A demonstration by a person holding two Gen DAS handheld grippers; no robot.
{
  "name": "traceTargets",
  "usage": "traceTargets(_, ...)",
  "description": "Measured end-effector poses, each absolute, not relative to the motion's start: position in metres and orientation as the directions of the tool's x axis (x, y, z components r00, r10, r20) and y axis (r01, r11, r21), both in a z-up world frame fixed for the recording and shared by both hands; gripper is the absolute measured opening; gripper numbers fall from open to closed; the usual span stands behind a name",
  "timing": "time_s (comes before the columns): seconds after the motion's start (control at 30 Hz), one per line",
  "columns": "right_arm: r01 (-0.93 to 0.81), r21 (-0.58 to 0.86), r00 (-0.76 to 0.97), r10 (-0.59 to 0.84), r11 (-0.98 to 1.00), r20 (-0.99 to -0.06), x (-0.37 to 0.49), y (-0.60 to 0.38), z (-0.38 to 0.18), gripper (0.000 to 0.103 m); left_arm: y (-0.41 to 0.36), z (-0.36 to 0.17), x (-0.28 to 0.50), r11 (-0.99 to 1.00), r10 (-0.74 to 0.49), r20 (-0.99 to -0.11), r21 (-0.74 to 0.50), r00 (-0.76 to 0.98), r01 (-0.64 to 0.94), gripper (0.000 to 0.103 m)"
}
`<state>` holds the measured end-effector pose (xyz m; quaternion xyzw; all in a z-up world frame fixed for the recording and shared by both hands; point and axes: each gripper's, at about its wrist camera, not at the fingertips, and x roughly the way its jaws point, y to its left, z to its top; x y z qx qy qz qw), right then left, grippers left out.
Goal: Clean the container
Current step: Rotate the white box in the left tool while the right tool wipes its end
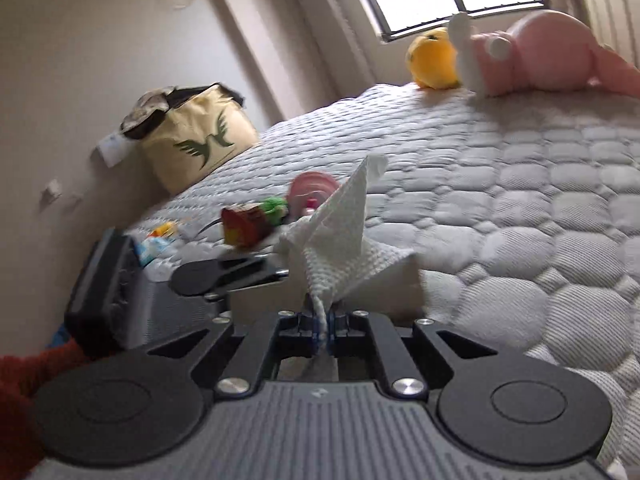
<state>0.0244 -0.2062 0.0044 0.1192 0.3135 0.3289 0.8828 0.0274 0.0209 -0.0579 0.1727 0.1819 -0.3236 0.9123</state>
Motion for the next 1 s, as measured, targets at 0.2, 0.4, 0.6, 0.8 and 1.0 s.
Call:
traceTargets(0.2,-0.361,0.380,0.680,0.519,0.852,-0.518,0.029,-0.241,-0.001,0.006,0.022,-0.056,0.020,0.730,-0.524,-0.436,0.212,0.732,0.649,0.059)
traceTargets(0.4,-0.395,0.327,0.698,0.512,0.859,-0.501,0.027,-0.232,0.009,0.006,0.033,-0.042,0.003,0.771,-0.518,-0.446,0.127,0.730,0.624,0.071)
traceTargets(0.6,-0.445,0.304,0.678,0.539,0.842,-0.500,0.030,-0.211,0.011,0.006,0.064,-0.029,0.007,0.858,-0.426,-0.501,0.042,0.754,0.513,0.087)
traceTargets(0.8,-0.462,0.308,0.663,0.555,0.832,-0.502,0.024,-0.212,0.010,0.006,0.118,-0.044,0.046,0.735,-0.670,-0.524,-0.568,0.526,0.370,0.088)
traceTargets(1.0,-0.444,0.318,0.648,0.545,0.838,-0.532,0.022,-0.220,-0.001,0.006,0.146,-0.078,0.078,0.398,-0.845,-0.331,-0.914,0.419,0.079,0.093)
